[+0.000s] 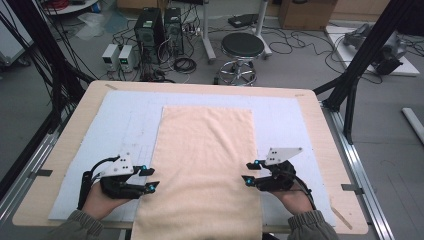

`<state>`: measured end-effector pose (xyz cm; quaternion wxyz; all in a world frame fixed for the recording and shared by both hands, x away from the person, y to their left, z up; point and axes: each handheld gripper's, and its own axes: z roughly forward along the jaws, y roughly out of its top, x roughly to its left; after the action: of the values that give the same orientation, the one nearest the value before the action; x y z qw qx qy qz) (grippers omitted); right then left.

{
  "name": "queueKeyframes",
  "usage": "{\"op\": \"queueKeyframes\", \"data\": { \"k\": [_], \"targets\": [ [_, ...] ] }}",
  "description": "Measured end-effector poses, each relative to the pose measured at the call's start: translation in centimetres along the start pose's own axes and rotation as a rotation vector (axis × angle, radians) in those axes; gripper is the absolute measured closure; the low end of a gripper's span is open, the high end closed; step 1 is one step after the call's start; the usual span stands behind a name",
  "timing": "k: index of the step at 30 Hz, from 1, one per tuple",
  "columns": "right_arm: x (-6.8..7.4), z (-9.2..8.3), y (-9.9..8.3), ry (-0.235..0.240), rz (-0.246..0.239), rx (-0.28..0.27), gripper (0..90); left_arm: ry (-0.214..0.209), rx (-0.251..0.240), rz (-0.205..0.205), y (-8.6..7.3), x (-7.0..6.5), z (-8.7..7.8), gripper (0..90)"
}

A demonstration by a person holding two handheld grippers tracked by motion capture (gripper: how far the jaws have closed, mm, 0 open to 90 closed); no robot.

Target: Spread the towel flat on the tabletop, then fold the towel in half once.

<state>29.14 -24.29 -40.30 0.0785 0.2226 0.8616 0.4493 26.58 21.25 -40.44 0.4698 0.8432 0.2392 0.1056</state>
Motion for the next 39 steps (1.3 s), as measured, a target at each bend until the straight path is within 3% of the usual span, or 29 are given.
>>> {"op": "queueKeyframes", "data": {
  "k": [5,9,14,22,35,37,39],
  "targets": [
    [-1.6,0.4,0.5,-0.088,0.057,-0.005,34.1,0.043,-0.003,-0.049,0.6,1.6,0.4,42.5],
    [-2.9,0.6,1.3,-0.126,0.093,-0.023,28.6,0.102,-0.010,-0.064,1.2,2.6,0.3,37.1],
    [-4.1,0.8,2.8,-0.120,0.101,-0.048,25.9,0.141,-0.020,-0.072,2.2,3.7,0.3,33.9],
    [-5.5,1.7,5.0,-0.124,0.070,-0.021,25.7,0.168,-0.030,-0.086,3.6,5.1,0.2,33.9],
    [-6.3,1.8,5.0,-0.124,0.081,-0.006,25.6,0.178,-0.040,-0.113,4.1,6.5,0.1,34.0],
    [-6.5,1.8,5.2,-0.137,0.069,-0.005,25.7,0.185,-0.024,-0.110,4.6,6.9,0.1,34.0],
    [-6.8,1.6,5.5,-0.141,0.070,0.000,25.7,0.193,-0.041,-0.100,5.4,7.2,-0.1,34.1]
  ]
}}
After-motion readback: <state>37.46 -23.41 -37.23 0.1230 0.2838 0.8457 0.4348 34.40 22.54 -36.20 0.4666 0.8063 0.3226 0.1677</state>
